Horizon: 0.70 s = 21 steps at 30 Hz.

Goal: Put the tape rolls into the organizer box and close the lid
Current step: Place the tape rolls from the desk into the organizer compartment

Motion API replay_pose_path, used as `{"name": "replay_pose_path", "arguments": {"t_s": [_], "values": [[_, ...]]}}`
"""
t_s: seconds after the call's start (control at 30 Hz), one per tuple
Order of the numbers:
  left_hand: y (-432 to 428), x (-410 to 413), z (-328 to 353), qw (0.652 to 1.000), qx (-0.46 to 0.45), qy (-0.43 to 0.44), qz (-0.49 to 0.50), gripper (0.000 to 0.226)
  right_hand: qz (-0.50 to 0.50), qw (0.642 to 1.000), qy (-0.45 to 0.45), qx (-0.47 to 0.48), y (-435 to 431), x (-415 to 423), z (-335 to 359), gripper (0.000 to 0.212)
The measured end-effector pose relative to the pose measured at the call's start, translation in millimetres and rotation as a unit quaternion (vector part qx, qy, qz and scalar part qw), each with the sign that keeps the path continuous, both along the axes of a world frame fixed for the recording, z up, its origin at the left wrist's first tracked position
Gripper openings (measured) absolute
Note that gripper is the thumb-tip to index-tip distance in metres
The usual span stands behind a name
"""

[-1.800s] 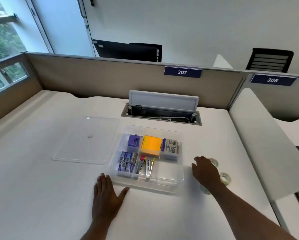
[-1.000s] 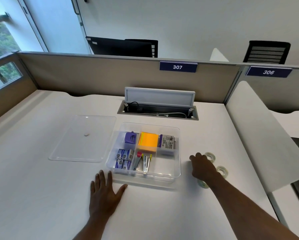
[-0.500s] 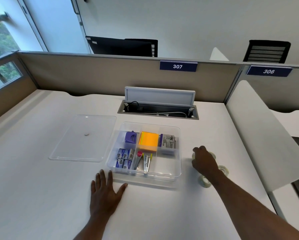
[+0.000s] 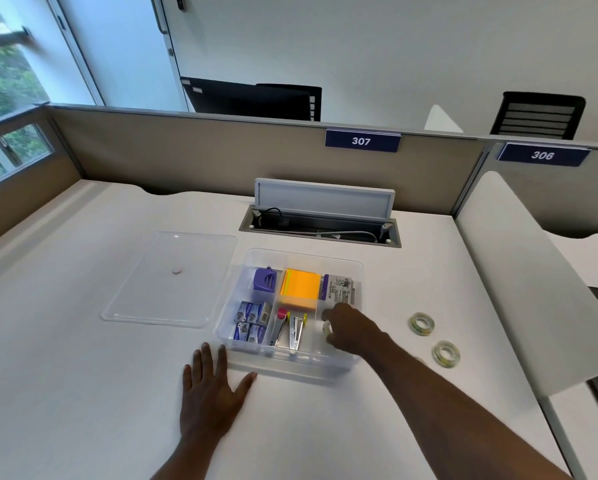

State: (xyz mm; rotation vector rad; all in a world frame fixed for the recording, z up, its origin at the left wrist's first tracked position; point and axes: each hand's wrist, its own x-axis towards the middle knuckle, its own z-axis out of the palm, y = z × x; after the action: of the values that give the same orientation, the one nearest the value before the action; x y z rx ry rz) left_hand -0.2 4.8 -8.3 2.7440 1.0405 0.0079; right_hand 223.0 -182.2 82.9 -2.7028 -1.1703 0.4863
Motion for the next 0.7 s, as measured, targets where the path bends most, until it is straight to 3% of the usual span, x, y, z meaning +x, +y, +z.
{"name": "replay_pose_path", "arguments": {"t_s": [0.3, 0.43, 0.57, 0.7], "values": [[1, 0, -1, 1.0, -0.004, -0.002, 0.0, 0.097, -0.022, 0.998, -0.056, -0.008, 11, -7, -21, 0.041], [2, -1, -1, 1.0, 0.001, -0.005, 0.0, 0.097, -0.068, 0.991, -0.103, 0.049, 6, -7, -16, 0.028], [2, -1, -2, 1.0, 0.004, -0.004, -0.001, 0.097, -0.164, 0.958, -0.187, 0.144, -9, -1, -1, 0.016], [1, -2, 0, 1.0, 0.003, -0.004, 0.0, 0.097, -0.287, 0.913, -0.194, 0.213, -39, 8, 10, 0.023]]}}
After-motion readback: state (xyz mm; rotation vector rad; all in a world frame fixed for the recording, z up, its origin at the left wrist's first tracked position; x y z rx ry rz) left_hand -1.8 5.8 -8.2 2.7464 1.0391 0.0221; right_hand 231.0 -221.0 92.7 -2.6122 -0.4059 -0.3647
